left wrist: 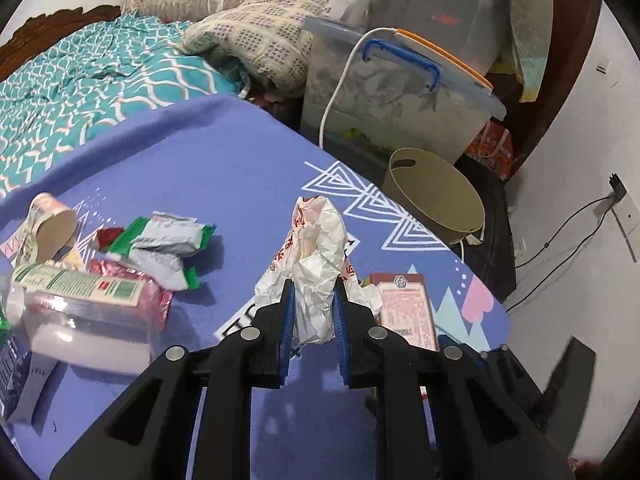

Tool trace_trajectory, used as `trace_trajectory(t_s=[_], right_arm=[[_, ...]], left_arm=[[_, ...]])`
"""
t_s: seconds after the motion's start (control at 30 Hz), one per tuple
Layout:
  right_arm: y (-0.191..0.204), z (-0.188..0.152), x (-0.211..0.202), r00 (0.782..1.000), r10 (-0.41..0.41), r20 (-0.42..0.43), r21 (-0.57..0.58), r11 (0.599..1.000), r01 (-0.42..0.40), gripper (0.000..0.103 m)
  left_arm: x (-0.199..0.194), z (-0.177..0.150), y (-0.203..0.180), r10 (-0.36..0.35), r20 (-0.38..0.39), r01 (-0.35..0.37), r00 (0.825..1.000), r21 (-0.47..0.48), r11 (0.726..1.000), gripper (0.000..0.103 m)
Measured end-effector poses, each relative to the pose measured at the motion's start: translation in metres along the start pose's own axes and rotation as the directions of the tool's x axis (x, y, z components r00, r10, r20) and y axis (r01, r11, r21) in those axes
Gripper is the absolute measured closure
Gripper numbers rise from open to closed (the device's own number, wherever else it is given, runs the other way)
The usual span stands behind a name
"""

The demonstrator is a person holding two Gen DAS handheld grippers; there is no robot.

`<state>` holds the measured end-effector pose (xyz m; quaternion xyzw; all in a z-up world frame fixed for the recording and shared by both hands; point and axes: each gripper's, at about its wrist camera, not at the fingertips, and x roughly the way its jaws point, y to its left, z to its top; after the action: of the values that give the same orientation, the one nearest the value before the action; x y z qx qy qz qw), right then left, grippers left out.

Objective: Collect trash
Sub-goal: 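Carry both items to the tan bin and open both tools over it, then grasp the clear plastic bottle with the right tool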

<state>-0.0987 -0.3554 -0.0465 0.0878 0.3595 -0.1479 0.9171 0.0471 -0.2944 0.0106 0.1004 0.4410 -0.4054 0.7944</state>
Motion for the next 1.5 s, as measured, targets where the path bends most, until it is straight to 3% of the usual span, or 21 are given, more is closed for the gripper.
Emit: trace_trajectory(t_s=[0.2, 0.43, 0.6, 0.73, 0.77, 0.8, 0.83, 0.87, 0.93, 1.03, 1.17, 1.3, 1.4, 1.5], right_arm=[[-0.037, -0.003, -0.022, 0.997, -0.026, 0.070, 0.074, 0.997, 0.021, 0.033], [-0.104, 0.018, -0.027, 0.973, -0.181, 0.145, 0.162, 0.974, 0.157, 0.034], [-0.178, 0.049, -0.013, 0.971, -0.201, 0.131, 0.264, 0.951, 0.161, 0.034], [-0.226, 0.068, 0.009, 0.975, -0.200, 0.095, 0.310, 0.937, 0.162, 0.033], [-0.232, 0.071, 0.014, 0.976, -0.201, 0.089, 0.314, 0.935, 0.164, 0.030], [-0.239, 0.073, 0.020, 0.976, -0.199, 0.085, 0.316, 0.935, 0.163, 0.021], [-0.244, 0.076, 0.025, 0.979, -0.190, 0.076, 0.320, 0.935, 0.156, 0.019], [-0.247, 0.077, 0.026, 0.977, -0.195, 0.088, 0.324, 0.933, 0.157, 0.019], [-0.250, 0.078, 0.023, 0.966, -0.235, 0.111, 0.327, 0.926, 0.188, 0.019], [-0.251, 0.073, 0.015, 0.963, -0.232, 0.140, 0.365, 0.916, 0.168, 0.020], [-0.233, 0.071, 0.003, 0.965, -0.192, 0.181, 0.381, 0.918, 0.111, 0.031], [-0.192, 0.079, 0.002, 0.976, -0.053, 0.213, 0.329, 0.944, -0.021, 0.047], [-0.150, 0.091, 0.010, 0.976, 0.077, 0.205, 0.267, 0.955, -0.131, 0.048], [-0.096, 0.102, 0.020, 0.959, 0.223, 0.174, 0.181, 0.950, -0.254, 0.047]], left_arm=[[0.009, 0.003, -0.005, -0.046, -0.025, 0.047, 0.999, 0.008, 0.999, 0.086], [0.062, 0.043, -0.062, -0.143, -0.084, 0.151, 0.986, 0.104, 0.983, 0.086], [0.113, 0.085, -0.121, -0.176, -0.130, 0.200, 0.976, 0.195, 0.960, 0.086], [0.149, 0.115, -0.152, -0.163, -0.145, 0.194, 0.976, 0.229, 0.954, 0.084], [0.160, 0.122, -0.160, -0.144, -0.144, 0.176, 0.979, 0.240, 0.955, 0.080], [0.166, 0.127, -0.163, -0.126, -0.142, 0.158, 0.982, 0.241, 0.958, 0.074], [0.175, 0.134, -0.165, -0.100, -0.142, 0.132, 0.985, 0.234, 0.963, 0.052], [0.179, 0.138, -0.166, -0.089, -0.136, 0.119, 0.987, 0.226, 0.967, 0.043], [0.183, 0.145, -0.167, -0.083, -0.120, 0.108, 0.989, 0.214, 0.971, 0.043], [0.175, 0.148, -0.164, -0.101, -0.116, 0.123, 0.988, 0.199, 0.972, 0.043], [0.142, 0.127, -0.148, -0.130, -0.076, 0.143, 0.989, 0.195, 0.970, 0.043], [0.098, 0.081, -0.113, -0.106, -0.029, 0.110, 0.994, 0.196, 0.975, 0.043], [0.057, 0.037, -0.067, -0.075, 0.006, 0.073, 0.997, 0.153, 0.986, 0.043], [0.018, -0.003, -0.011, -0.021, 0.021, 0.019, 1.000, 0.068, 0.998, 0.043]])
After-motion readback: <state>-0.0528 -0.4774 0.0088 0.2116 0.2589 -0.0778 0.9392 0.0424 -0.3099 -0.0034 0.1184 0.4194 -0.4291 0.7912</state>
